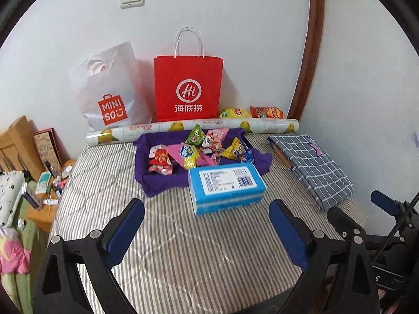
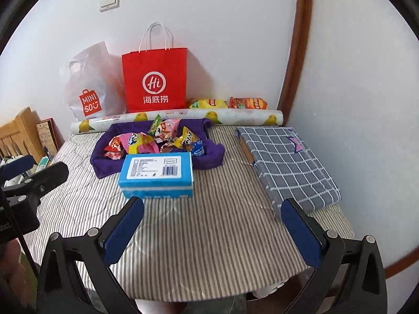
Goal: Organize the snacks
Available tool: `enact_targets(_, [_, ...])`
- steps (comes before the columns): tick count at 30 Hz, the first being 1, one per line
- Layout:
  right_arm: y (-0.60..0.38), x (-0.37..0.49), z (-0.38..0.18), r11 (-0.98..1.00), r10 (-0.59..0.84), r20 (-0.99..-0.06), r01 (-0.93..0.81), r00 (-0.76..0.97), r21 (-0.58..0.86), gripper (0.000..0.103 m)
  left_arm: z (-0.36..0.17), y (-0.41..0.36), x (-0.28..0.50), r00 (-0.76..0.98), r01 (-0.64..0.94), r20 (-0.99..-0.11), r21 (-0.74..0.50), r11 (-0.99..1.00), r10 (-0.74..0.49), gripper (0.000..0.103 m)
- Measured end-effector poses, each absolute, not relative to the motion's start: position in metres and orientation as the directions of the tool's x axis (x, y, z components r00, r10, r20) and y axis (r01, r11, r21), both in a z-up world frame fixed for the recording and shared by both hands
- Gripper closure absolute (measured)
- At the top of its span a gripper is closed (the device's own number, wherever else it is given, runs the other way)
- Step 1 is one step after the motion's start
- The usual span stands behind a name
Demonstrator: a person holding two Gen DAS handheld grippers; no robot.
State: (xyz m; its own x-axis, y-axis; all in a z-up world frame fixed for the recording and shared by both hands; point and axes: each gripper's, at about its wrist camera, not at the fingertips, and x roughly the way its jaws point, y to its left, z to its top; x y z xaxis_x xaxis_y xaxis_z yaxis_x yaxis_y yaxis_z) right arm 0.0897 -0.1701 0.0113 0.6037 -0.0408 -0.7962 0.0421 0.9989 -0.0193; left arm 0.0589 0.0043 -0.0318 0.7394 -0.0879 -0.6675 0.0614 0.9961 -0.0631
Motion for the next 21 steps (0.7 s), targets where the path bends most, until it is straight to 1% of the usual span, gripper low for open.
enact_targets(7, [-0.178,0.064,0.01,0.997,-0.047,-0.792,0.074,0.609,-0.002,0.0,-0.039,0.002,0.032,0.749,0.047,-0.659,-0.054,0.997,-0.071,0.007])
enact_targets(21, [-0.181,0.048,0.014,0.996,-0.051,-0.781,0.094,0.622,0.01,0.0,-0.032,0.002,0.02,0.756,0.061,-0.65,-0.057,0.997,-0.083,0.007])
